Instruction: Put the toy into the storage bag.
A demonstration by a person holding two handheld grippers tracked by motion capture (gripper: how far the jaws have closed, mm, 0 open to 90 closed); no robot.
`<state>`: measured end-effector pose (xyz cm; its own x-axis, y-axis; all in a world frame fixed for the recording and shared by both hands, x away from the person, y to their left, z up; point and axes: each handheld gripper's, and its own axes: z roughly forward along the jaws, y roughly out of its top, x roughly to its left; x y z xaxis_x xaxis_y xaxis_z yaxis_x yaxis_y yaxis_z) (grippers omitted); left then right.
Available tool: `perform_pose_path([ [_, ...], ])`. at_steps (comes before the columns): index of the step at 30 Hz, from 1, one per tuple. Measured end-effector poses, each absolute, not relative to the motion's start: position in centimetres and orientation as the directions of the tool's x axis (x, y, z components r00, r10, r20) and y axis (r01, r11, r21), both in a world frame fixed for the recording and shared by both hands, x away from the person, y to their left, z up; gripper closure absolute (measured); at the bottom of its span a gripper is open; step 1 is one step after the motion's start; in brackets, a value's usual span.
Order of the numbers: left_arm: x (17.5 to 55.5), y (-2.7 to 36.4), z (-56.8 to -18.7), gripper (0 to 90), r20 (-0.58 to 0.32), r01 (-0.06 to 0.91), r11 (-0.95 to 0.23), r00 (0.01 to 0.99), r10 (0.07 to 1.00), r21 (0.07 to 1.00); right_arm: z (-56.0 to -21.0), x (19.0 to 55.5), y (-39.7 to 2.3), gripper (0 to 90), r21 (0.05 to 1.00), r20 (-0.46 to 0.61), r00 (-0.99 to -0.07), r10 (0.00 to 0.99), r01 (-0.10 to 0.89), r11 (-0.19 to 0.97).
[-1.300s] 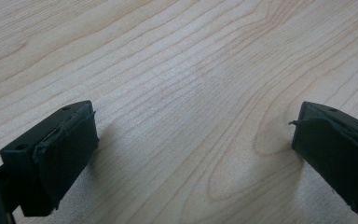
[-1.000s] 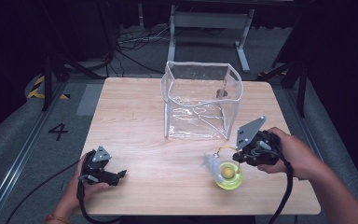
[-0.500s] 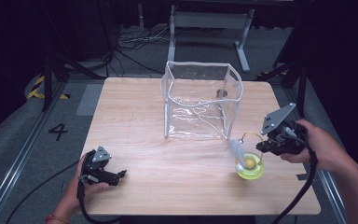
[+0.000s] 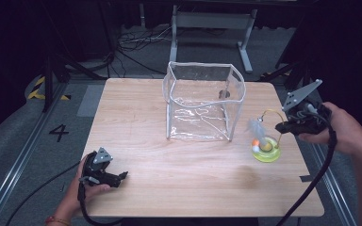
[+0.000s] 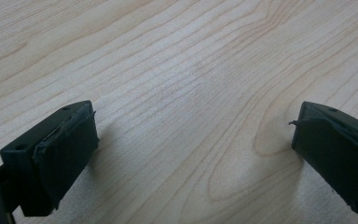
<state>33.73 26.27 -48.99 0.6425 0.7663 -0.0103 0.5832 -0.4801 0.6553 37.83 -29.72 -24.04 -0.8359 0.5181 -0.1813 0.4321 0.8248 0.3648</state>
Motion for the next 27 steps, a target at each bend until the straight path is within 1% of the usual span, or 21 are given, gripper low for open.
perform_pose_path([
  [11,33.7,26.3,-49.0,0.5,-0.008,0.582,-0.484,0.644,0.765,0.653,-21.1,40.7,-30.7,88.3,0.373,-0.209,-0.79,0.576,0.48,0.794],
  [22,33.7,26.3,-49.0,0.5,-0.007,0.581,-0.485,0.645,0.764,0.654,-18.4,43.3,-30.3,88.3,0.386,-0.241,-0.759,0.605,0.497,0.777],
  [27,33.7,26.3,-49.0,0.5,-0.015,0.587,-0.479,0.642,0.767,0.653,-16.2,44.5,-29.6,88.3,0.412,-0.252,-0.744,0.619,0.496,0.764],
])
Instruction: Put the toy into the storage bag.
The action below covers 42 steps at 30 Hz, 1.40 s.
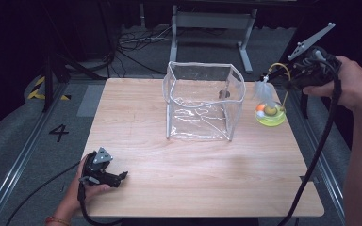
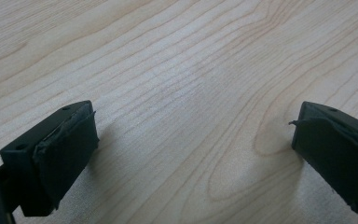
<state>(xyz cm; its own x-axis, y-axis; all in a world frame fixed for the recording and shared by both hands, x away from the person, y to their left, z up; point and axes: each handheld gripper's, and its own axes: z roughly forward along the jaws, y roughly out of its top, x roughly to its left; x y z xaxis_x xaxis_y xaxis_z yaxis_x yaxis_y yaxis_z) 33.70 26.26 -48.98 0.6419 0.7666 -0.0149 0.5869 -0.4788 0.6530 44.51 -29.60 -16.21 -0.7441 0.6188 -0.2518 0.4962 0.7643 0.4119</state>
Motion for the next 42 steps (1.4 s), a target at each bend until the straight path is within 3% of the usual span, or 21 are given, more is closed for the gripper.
perform_pose_path([
  [22,33.7,26.3,-49.0,0.5,-0.013,0.586,-0.478,0.642,0.767,0.654,-10.6,46.4,-25.6,88.2,0.446,-0.306,-0.741,0.598,0.443,0.777],
  [42,33.8,26.3,-49.0,0.5,-0.011,0.583,-0.483,0.645,0.764,0.653,-9.3,47.9,-21.7,88.2,0.452,-0.328,-0.759,0.562,0.397,0.799],
])
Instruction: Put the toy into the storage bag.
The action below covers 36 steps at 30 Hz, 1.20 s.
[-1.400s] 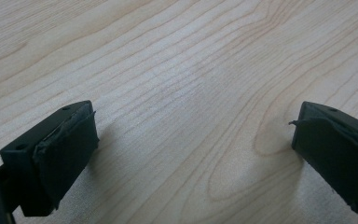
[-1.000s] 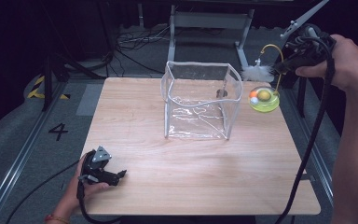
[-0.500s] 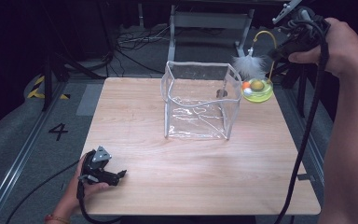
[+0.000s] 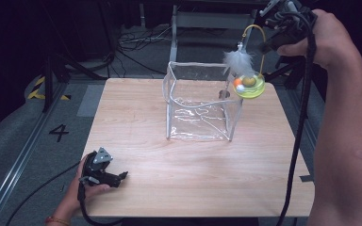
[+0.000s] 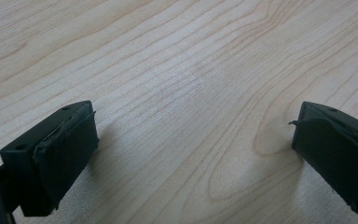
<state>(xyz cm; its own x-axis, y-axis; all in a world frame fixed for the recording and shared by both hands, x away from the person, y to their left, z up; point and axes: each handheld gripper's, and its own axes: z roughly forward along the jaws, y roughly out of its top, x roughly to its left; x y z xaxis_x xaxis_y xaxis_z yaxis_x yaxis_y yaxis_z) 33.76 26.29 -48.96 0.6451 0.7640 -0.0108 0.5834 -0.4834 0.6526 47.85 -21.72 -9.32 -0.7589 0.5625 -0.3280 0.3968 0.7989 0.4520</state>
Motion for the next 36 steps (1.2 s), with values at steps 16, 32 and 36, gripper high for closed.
perform_pose_path([
  [16,33.8,26.3,-48.9,0.5,-0.012,0.584,-0.485,0.646,0.763,0.651,-10.5,49.5,-18.7,88.1,0.442,-0.316,-0.791,0.523,0.366,0.819],
  [32,33.8,26.3,-49.0,0.5,-0.011,0.581,-0.48,0.644,0.765,0.657,-12.8,50.8,-17.0,88.1,0.45,-0.298,-0.808,0.508,0.351,0.821],
  [36,33.7,26.3,-49.0,0.5,-0.012,0.583,-0.48,0.644,0.765,0.656,-13.6,51.2,-16.9,88.1,0.447,-0.295,-0.808,0.509,0.355,0.821],
])
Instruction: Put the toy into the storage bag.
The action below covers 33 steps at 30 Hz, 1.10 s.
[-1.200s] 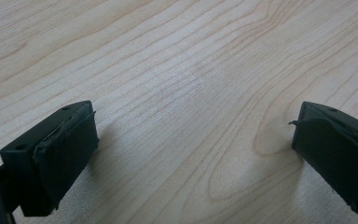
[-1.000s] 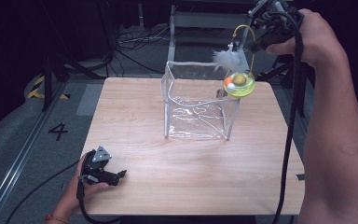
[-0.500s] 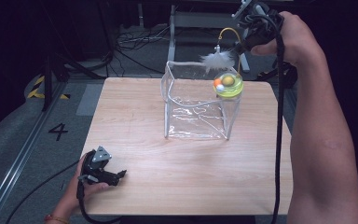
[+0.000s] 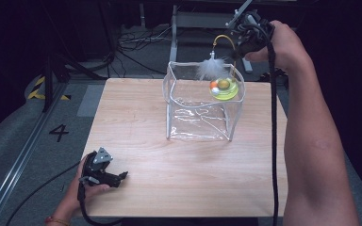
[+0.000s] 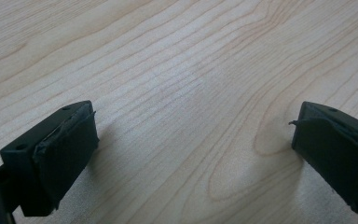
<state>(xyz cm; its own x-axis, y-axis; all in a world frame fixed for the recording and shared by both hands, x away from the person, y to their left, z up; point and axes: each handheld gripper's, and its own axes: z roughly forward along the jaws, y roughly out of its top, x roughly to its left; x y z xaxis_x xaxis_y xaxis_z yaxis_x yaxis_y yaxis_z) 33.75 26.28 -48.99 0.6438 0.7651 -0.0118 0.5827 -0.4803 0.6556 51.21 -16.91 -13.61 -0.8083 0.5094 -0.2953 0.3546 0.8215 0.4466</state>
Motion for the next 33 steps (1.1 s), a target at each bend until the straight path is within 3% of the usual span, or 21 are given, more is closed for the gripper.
perform_pose_path([
  [33,33.8,26.3,-49.0,0.5,-0.006,0.579,-0.484,0.646,0.764,0.657,-24.3,52.4,-17.9,88.0,0.345,-0.186,-0.867,0.463,0.383,0.857],
])
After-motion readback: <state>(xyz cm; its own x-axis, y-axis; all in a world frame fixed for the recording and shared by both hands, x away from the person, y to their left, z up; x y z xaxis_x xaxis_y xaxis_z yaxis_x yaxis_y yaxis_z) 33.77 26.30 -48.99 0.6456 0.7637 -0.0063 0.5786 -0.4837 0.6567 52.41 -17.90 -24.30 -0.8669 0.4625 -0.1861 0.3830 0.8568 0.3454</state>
